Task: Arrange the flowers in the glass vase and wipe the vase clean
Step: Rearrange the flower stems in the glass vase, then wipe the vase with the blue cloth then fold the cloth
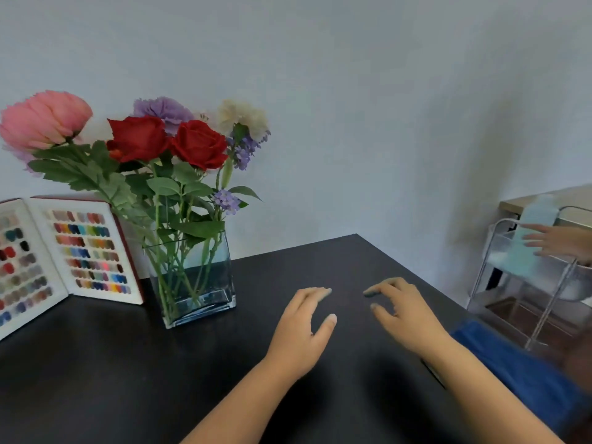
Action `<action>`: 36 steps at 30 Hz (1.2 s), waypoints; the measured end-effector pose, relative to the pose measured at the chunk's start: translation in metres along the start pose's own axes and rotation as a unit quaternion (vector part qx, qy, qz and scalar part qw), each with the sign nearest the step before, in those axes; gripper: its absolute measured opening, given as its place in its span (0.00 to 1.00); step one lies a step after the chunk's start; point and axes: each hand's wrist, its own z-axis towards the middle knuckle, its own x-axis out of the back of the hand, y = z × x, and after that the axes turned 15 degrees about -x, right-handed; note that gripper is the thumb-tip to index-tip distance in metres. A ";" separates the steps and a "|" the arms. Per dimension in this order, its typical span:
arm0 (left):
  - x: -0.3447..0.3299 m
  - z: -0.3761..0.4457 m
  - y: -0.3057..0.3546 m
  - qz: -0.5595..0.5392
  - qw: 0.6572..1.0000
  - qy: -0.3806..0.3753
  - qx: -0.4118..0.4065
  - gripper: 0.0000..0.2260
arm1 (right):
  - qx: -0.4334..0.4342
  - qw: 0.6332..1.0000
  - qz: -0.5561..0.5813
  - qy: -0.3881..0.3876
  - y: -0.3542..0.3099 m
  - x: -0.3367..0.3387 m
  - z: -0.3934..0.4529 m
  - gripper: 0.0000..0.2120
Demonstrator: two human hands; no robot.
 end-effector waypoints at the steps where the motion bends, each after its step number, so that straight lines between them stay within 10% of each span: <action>1: -0.009 0.002 0.003 -0.006 1.000 -0.016 0.003 0.19 | -0.018 1.000 -0.016 0.010 0.010 0.003 -0.002 0.10; 15: -0.133 0.023 0.053 0.099 0.962 -0.251 0.047 0.27 | -0.226 0.955 -0.189 0.017 0.131 0.056 -0.035 0.24; 22: -0.159 0.035 0.071 0.095 0.965 -0.232 0.071 0.28 | -0.274 0.937 -0.217 -0.023 0.147 0.050 -0.037 0.28; 32: -0.160 0.045 0.078 -0.068 0.967 -0.151 0.194 0.07 | -0.266 0.959 0.042 0.089 0.137 0.063 -0.042 0.23; 36: -0.147 0.051 0.076 -0.232 0.937 -0.114 0.236 0.14 | -0.166 0.956 0.206 0.127 0.116 0.073 -0.044 0.21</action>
